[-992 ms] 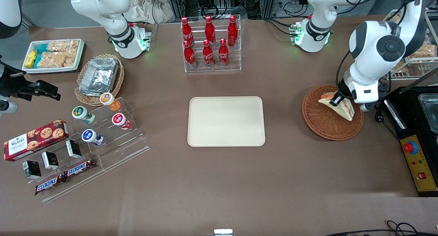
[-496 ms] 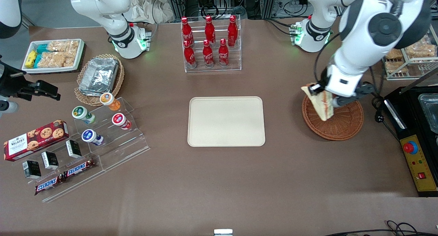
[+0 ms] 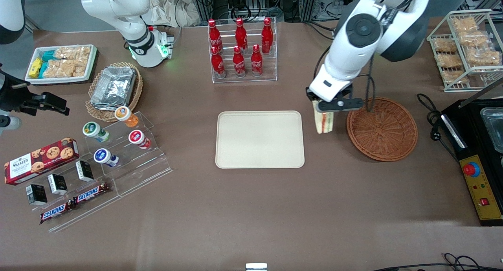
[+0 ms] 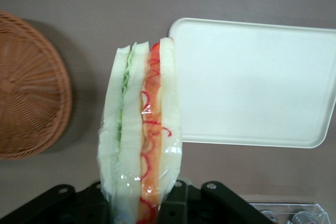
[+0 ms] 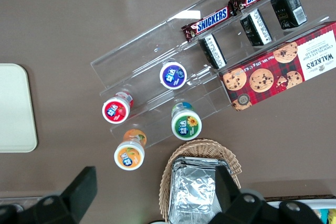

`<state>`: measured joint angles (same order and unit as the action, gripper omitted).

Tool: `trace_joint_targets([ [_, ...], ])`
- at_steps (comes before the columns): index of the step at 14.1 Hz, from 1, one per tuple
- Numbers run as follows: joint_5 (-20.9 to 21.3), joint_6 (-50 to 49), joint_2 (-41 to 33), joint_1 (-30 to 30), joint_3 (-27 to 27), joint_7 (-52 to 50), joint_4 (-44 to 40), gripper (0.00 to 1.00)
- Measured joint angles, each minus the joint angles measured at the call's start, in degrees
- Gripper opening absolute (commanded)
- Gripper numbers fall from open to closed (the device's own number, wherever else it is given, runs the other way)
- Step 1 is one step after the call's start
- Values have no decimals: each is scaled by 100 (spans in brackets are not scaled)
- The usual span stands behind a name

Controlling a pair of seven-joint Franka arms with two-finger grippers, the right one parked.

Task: Place sandwich from basket to tray
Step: 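Carry the sandwich over the cream tray with the left gripper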

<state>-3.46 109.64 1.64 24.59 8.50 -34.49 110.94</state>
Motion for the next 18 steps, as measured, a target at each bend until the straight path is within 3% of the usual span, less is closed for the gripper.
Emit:
trace_joint_targets([
  [5, 7, 766, 833, 217, -6, 70, 102, 0],
  [9, 13, 1996, 1418, 301, -9, 264, 649, 0],
  [12, 15, 2936, 1651, 466, -10, 291, 1182, 0],
  [16, 123, 3212, 1816, 536, -19, 292, 1358, 0],
  [18, 154, 3276, 1854, 548, -23, 297, 1358, 13],
])
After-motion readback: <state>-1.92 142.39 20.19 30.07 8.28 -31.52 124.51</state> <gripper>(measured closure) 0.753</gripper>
